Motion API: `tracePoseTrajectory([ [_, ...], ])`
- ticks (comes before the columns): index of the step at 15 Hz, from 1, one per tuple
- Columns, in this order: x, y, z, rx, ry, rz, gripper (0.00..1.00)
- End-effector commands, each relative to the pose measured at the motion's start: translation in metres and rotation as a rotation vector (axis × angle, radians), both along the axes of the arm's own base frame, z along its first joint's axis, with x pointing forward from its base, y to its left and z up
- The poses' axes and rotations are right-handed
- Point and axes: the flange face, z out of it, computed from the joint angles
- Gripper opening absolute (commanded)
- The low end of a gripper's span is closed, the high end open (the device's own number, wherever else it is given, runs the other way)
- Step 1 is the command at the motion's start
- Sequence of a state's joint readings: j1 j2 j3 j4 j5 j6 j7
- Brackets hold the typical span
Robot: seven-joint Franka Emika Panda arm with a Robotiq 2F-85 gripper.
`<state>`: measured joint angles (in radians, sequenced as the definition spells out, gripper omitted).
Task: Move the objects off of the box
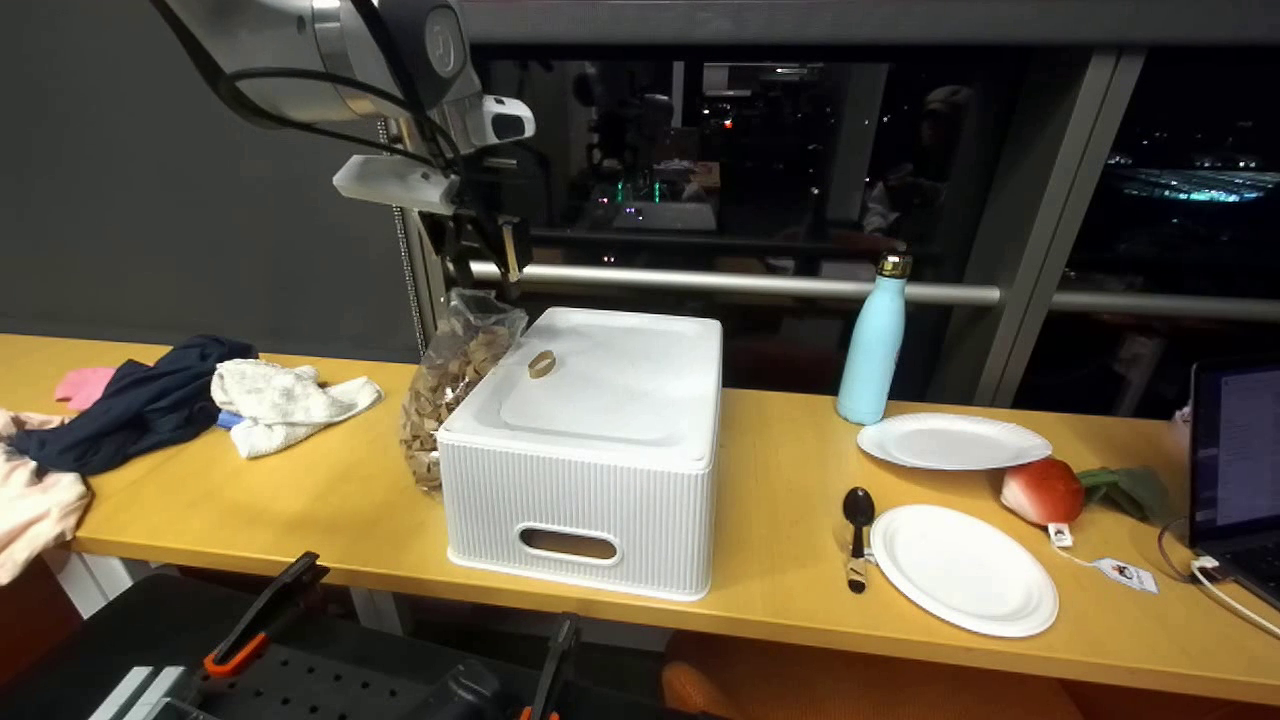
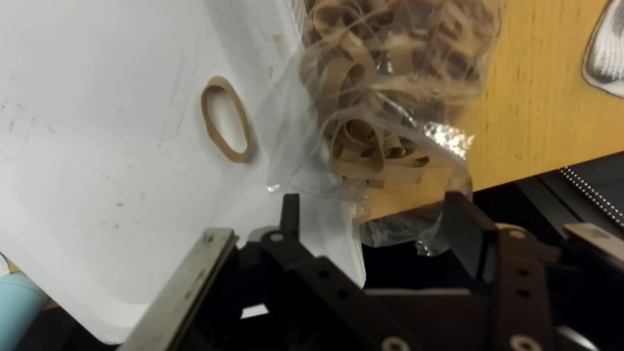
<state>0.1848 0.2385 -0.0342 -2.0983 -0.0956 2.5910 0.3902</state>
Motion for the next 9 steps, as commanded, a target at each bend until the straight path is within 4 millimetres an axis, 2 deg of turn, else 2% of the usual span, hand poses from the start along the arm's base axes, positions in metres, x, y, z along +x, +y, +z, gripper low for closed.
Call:
tracePoseTrajectory([
  [1, -0.044, 0.008, 0.013, -0.01, 0.051, -0.021, 0.98],
  [4, -0.07, 0.0, 0.022, -0.031, 0.063, -0.049, 1.0],
  [9, -0.085, -0.041, 0.024, -0.019, 0.065, -0.116, 1.0],
])
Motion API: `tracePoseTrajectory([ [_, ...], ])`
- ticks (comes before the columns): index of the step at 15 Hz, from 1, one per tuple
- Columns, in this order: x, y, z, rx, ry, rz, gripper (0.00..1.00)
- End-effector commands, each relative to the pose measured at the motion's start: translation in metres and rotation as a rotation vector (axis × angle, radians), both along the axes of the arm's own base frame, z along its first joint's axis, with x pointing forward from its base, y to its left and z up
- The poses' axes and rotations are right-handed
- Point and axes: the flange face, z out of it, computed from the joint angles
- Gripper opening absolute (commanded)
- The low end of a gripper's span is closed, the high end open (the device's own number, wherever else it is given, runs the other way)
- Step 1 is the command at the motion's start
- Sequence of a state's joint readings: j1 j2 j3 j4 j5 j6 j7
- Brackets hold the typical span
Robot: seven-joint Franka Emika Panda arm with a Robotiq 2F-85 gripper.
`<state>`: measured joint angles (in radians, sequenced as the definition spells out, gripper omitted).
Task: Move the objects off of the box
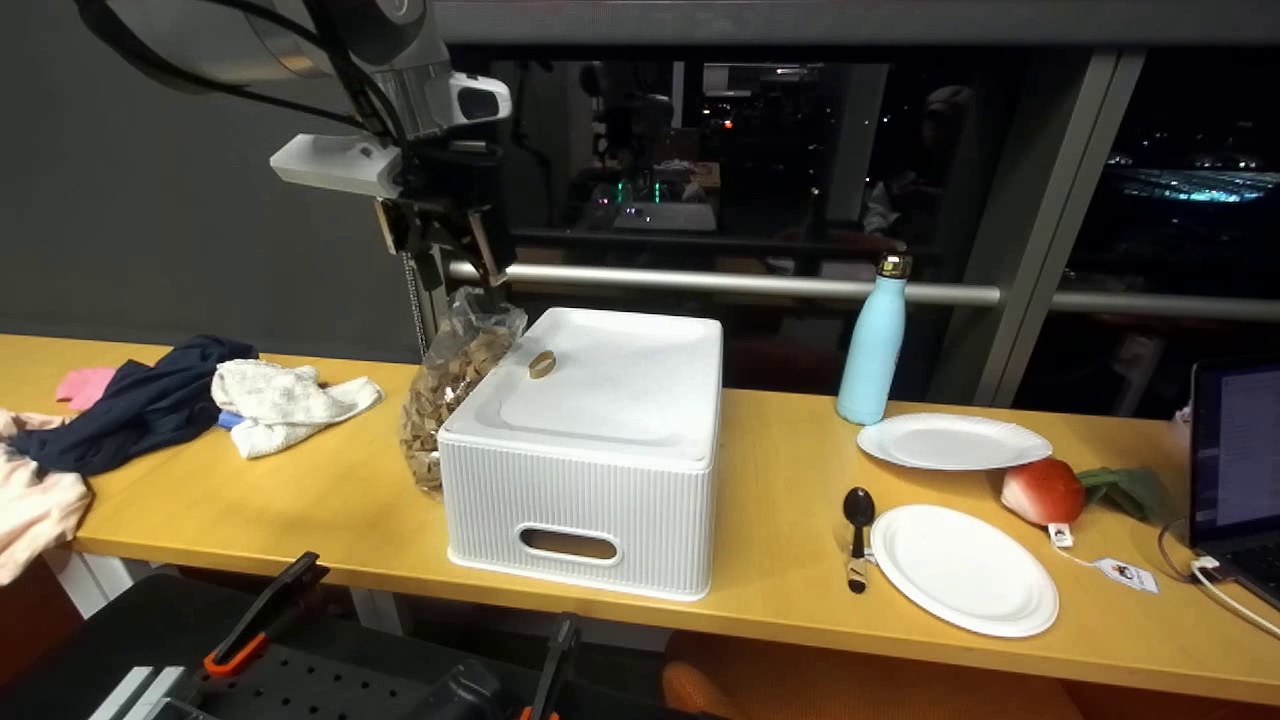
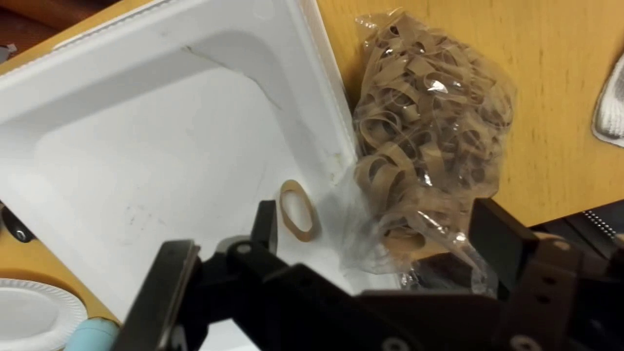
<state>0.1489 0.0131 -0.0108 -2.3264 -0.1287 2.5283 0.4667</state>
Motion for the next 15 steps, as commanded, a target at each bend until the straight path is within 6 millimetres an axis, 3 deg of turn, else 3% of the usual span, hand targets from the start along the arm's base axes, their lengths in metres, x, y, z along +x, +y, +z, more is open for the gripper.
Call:
tracePoseTrajectory([
  [1, -0.012, -0.034, 0.002, -0.006, 0.008, -0.06, 1.0],
  [6, 0.004, -0.075, -0.015, -0.001, 0.018, -0.113, 1.0],
  [15, 0.038, -0.085, -0.045, 0.004, 0.036, -0.115, 1.0],
])
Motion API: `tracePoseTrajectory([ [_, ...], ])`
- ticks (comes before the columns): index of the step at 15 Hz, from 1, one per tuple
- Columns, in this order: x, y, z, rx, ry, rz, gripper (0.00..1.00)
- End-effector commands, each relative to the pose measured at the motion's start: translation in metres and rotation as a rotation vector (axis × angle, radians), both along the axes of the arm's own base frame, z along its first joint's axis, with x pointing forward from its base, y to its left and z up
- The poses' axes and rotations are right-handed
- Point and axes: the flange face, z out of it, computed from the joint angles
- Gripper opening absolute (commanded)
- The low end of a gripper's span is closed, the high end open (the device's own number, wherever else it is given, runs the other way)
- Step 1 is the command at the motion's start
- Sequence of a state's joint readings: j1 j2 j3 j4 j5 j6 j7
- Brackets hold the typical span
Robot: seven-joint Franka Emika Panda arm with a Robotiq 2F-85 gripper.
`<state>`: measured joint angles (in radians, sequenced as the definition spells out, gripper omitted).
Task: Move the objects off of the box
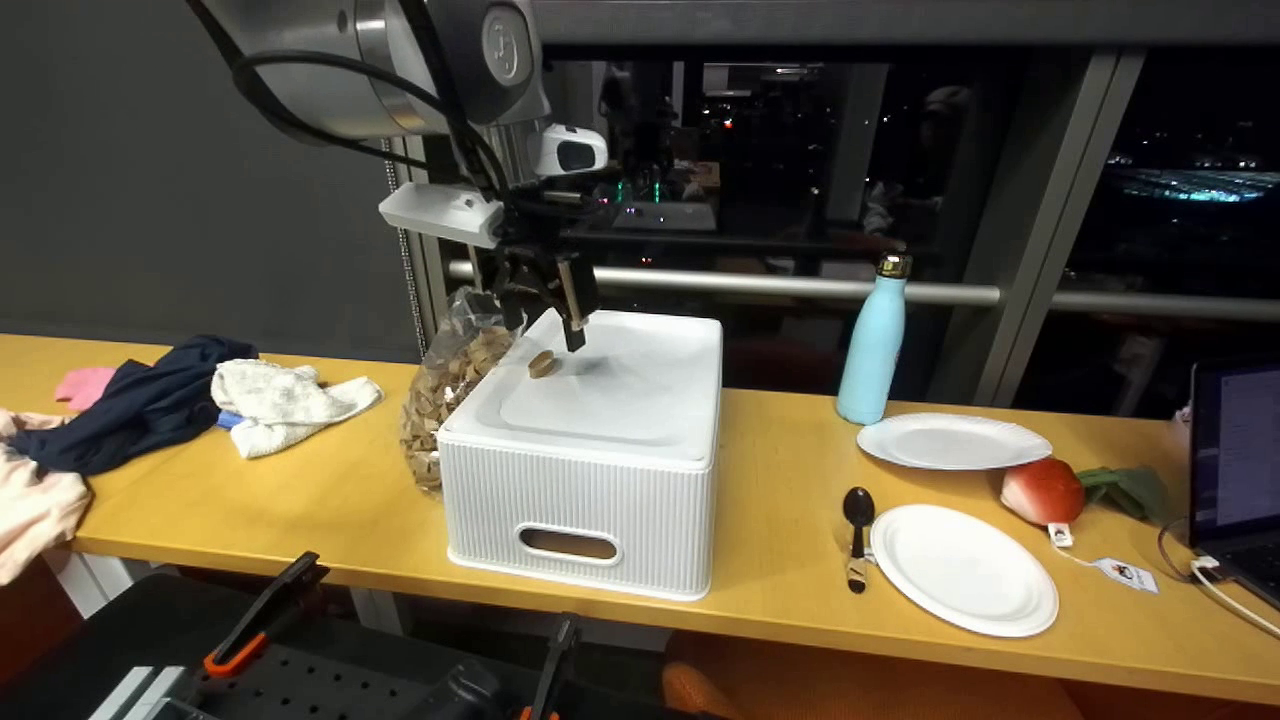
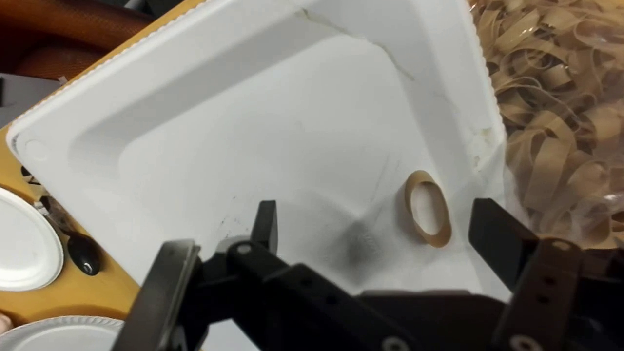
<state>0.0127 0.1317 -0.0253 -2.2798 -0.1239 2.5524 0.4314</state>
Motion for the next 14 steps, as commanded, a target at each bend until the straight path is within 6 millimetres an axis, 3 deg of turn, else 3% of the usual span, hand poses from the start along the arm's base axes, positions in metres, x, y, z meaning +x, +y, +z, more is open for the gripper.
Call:
tracePoseTrajectory([
  [1, 0.02, -0.007, -0.007, 0.008, -0.015, 0.005, 1.0],
  [14, 0.053, 0.002, -0.04, 0.037, -0.014, 0.052, 1.0],
])
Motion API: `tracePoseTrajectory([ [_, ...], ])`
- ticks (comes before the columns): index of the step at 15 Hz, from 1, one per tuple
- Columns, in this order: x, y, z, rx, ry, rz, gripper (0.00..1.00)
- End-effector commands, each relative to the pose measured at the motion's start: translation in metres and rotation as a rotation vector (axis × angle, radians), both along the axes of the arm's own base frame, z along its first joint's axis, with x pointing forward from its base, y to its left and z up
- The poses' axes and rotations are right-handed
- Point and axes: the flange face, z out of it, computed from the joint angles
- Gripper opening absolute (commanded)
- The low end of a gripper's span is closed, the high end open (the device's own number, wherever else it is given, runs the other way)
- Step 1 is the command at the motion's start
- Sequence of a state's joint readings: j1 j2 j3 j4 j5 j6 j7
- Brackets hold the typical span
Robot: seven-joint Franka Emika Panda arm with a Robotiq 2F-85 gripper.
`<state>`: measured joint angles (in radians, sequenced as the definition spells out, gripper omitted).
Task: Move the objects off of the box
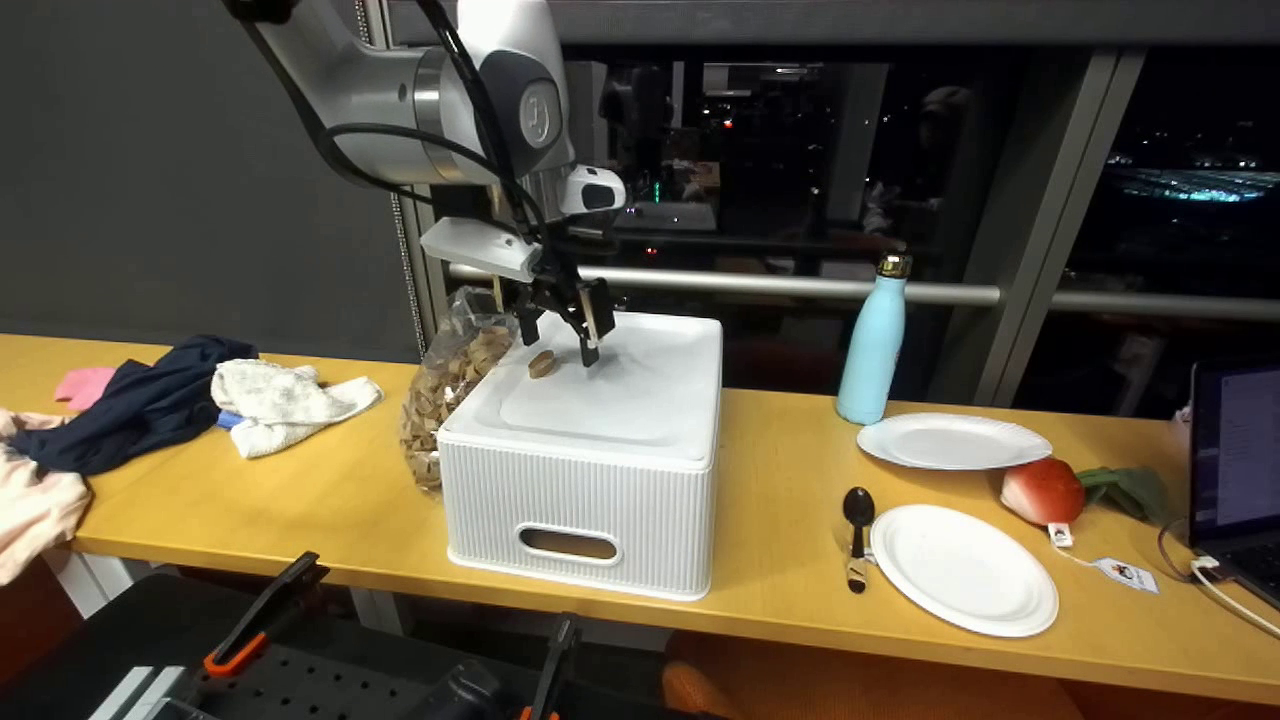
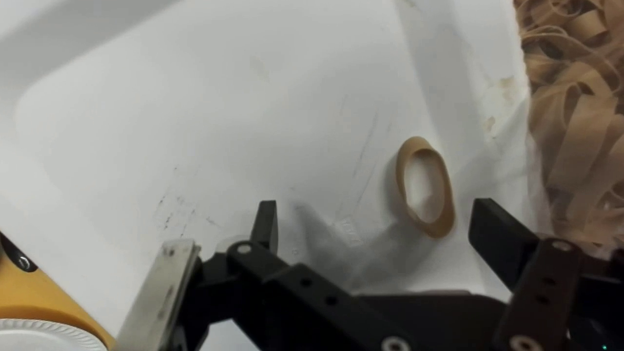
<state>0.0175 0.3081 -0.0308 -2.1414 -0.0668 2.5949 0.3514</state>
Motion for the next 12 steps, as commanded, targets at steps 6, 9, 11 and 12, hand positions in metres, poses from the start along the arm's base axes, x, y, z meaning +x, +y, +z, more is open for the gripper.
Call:
tracePoseTrajectory([
  [6, 0.018, 0.006, -0.011, 0.024, -0.006, 0.025, 1.0],
  [9, 0.022, 0.007, -0.015, 0.026, -0.001, 0.032, 1.0],
  [11, 0.023, 0.009, -0.016, 0.025, -0.001, 0.037, 0.74],
  [12, 0.024, 0.009, -0.015, 0.025, -0.001, 0.039, 0.71],
])
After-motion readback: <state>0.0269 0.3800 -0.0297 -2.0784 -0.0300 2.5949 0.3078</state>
